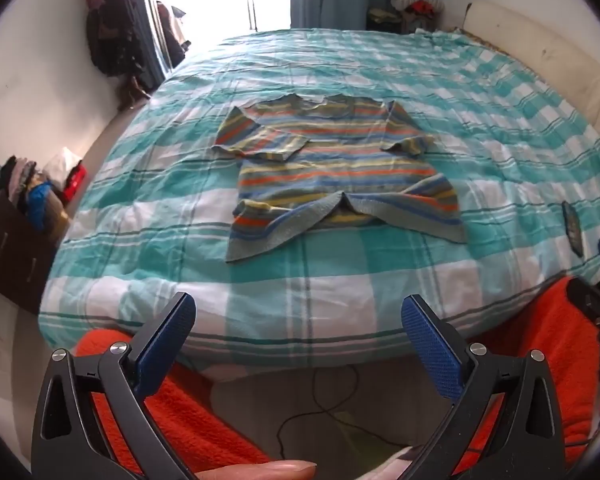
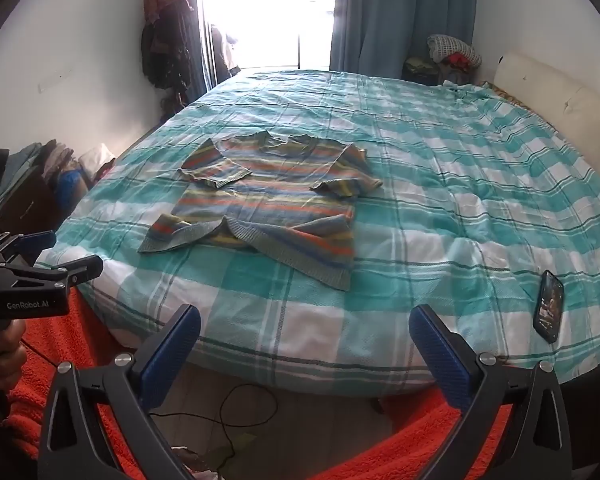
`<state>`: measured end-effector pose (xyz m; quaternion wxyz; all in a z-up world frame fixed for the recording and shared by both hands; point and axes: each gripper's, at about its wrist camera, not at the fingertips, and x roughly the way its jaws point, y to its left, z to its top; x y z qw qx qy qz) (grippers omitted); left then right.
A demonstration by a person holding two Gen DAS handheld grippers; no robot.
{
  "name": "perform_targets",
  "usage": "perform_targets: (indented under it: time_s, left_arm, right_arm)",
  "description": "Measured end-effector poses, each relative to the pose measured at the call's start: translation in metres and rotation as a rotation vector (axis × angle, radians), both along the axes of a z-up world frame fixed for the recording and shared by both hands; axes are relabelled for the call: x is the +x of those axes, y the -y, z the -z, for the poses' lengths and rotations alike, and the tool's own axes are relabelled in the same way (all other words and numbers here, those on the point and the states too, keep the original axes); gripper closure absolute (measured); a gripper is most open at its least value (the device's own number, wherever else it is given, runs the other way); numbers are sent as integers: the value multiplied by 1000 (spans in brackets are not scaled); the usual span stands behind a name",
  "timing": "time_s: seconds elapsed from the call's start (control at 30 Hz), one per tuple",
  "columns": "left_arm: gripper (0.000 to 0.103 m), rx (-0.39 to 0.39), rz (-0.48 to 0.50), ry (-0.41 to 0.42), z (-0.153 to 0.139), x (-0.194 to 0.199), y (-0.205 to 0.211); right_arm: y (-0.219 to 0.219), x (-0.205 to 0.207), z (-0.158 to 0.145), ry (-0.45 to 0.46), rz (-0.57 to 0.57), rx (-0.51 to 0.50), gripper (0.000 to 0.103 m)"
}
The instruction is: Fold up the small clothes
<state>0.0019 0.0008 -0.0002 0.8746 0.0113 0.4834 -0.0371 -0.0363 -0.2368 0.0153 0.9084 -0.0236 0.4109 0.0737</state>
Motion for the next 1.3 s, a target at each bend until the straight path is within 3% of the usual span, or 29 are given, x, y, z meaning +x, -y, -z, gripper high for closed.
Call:
perform_targets:
  time_s: [0.1,0.2,0.27,1.3]
  left_arm:
    - [0,-81,18,1,2,5,-9]
    - [0,-1,35,37,-5,1,3]
    - [0,8,44,51,-8,-6,9]
    - [0,33,53,24,-5,-5,13]
  right_arm:
    - [-1,3,0,-20,-9,0,0]
    - [-1,2,0,-8,-10,3,0]
    - [-6,-1,2,-9,-15,-5,0]
    - [-9,1,11,-55,-36,24,0]
